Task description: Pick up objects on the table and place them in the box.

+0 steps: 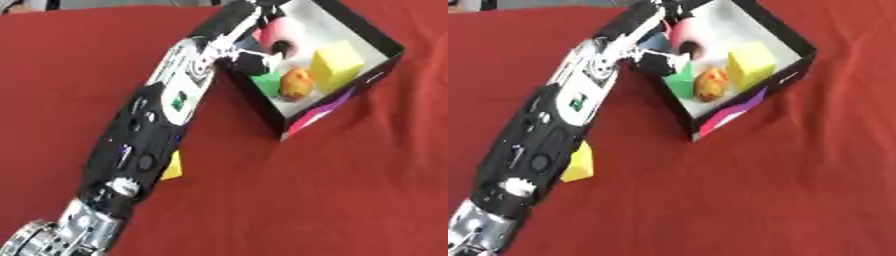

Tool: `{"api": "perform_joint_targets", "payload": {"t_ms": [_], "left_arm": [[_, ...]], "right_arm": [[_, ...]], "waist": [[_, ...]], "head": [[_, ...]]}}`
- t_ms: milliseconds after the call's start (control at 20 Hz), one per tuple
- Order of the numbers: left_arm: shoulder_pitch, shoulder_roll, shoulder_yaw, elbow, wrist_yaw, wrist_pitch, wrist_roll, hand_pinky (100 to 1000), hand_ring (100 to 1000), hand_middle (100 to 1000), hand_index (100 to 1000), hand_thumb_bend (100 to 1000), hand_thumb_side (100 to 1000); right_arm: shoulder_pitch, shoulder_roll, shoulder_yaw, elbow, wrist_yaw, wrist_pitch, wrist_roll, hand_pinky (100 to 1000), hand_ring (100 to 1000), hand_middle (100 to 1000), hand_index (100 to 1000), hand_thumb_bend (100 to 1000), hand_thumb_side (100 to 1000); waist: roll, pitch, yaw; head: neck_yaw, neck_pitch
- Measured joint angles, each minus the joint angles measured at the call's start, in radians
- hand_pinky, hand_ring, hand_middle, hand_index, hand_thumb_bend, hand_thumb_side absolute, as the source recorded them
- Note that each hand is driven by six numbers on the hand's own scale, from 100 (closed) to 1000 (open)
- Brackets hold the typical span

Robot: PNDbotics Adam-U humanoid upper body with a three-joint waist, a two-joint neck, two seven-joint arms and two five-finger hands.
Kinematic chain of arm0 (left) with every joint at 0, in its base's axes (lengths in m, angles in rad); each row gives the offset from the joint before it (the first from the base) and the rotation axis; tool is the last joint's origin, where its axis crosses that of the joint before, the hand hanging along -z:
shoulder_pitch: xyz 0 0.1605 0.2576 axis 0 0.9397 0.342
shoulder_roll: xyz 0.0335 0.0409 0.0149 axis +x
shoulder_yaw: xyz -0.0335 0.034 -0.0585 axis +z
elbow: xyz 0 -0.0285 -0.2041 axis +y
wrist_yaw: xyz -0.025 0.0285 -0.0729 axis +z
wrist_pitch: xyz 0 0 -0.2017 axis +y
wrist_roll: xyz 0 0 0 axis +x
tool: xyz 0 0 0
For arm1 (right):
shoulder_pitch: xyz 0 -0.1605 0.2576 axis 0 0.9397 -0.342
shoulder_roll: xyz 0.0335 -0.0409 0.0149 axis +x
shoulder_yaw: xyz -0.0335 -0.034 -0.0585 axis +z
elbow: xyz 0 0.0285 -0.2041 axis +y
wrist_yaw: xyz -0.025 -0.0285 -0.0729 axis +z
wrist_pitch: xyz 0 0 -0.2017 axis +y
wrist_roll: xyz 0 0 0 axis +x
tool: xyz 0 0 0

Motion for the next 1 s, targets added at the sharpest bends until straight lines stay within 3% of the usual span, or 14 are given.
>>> {"api": "perform_joint_targets", "payload": {"t_ms": [150,250,400,600,650,750,850,1000], "left_arm": [[0.0,0.0,0.0,-0.001,-0.022,-0.007,-0.003,790,770,713,891,100,556],[0.002,0.001,0.0,-0.006,-0.036,-0.014,-0.001,796,774,719,902,140,611],[0.005,0.002,0.0,-0.015,-0.047,-0.021,0.0,806,781,728,915,197,677],[0.009,0.002,0.0,-0.026,-0.053,-0.031,-0.01,813,786,733,927,217,662],[0.01,0.003,0.0,-0.027,-0.053,-0.035,-0.014,818,790,737,933,206,584],[0.01,0.005,0.0,-0.028,-0.054,-0.041,-0.025,828,794,738,940,170,217],[0.011,0.006,0.0,-0.028,-0.054,-0.047,-0.044,822,788,730,934,158,116],[0.013,0.007,0.001,-0.029,-0.051,-0.051,-0.068,817,783,723,928,118,125]], "right_arm": [[0.0,0.0,0.0,0.0,0.0,0.0,0.001,1000,728,661,738,100,511],[0.001,0.0,0.0,0.0,0.0,0.0,0.001,1000,728,661,738,100,511],[0.007,0.0,0.001,0.0,0.0,-0.001,0.0,1000,729,661,738,100,510],[0.009,0.0,0.003,0.0,0.0,-0.005,-0.001,1000,729,661,738,100,510],[0.009,0.0,0.004,0.0,0.0,-0.006,-0.001,1000,728,661,738,100,509],[0.01,0.0,0.006,0.0,0.0,-0.008,-0.001,1000,728,661,738,100,509],[0.01,0.0,0.006,0.0,0.0,-0.009,-0.002,1000,727,660,737,100,509],[0.01,0.0,0.006,0.0,0.001,-0.009,-0.002,1000,727,658,736,100,510]], "waist": [[-0.004,0.0,0.003],[-0.006,0.0,0.005],[-0.007,-0.001,0.009],[-0.013,-0.004,0.011],[-0.013,-0.004,0.011],[-0.014,-0.004,0.011],[-0.014,-0.004,0.011],[-0.014,-0.004,0.011]], "head": [[0.002,-0.001],[0.004,-0.001],[0.005,-0.004],[0.007,-0.004],[0.008,-0.004],[0.009,-0.004],[0.009,-0.004],[0.009,-0.002]]}}
